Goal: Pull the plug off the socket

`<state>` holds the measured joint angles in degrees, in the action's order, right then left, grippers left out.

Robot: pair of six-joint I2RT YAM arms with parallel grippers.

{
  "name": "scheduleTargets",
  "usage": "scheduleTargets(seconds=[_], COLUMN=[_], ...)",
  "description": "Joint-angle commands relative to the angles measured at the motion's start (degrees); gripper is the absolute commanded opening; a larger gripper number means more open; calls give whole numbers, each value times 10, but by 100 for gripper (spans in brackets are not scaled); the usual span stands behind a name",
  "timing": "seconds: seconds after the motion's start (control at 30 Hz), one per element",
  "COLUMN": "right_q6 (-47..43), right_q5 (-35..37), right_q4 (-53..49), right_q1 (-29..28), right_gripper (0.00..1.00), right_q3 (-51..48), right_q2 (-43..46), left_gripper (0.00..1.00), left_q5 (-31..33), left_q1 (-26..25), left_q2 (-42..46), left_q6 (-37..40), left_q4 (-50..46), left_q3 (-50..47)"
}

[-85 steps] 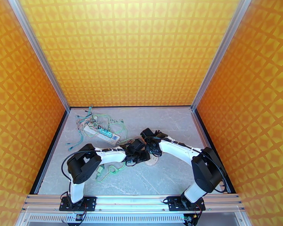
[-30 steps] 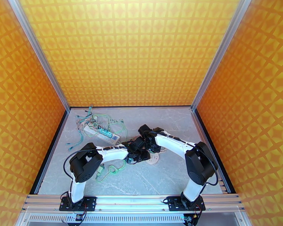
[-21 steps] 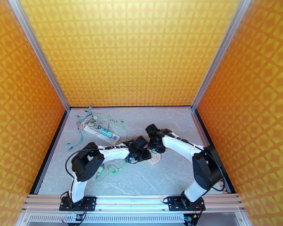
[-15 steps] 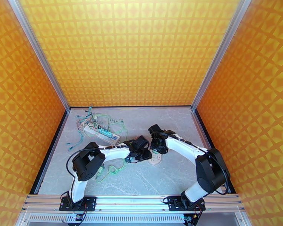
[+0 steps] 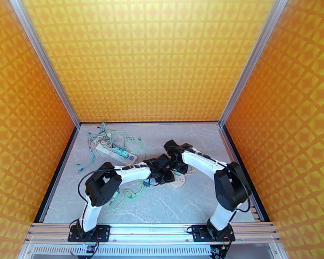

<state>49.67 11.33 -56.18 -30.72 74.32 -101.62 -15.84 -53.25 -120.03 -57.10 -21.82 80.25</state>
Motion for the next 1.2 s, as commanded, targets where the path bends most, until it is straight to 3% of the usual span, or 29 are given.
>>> scheduleTargets(seconds=[0.0,0.17,0.47,0.73,1.17], right_q6=[12,5,17,50,-18], right_q5=[-121,-119,-175,-201,-149], right_q4=[91,86,122,150,47], right_q1=[-43,-35,34,43,-19], right_gripper=[34,33,33,32,34], right_q3=[26,24,-54,-83,67], right_q2=[-20,-4,72,89,-26], left_gripper=[31,31,31,30,30], left_q5=[6,5,1,-3,-3], left_q1=[-32,-32,-30,-29,-33], left_q2=[-124,-123,-127,-132,-142], left_q6=[33,31,30,34,52], left_q4=[-93,-93,-83,-78,-98], left_q3=[-49,-54,-68,-67,-39])
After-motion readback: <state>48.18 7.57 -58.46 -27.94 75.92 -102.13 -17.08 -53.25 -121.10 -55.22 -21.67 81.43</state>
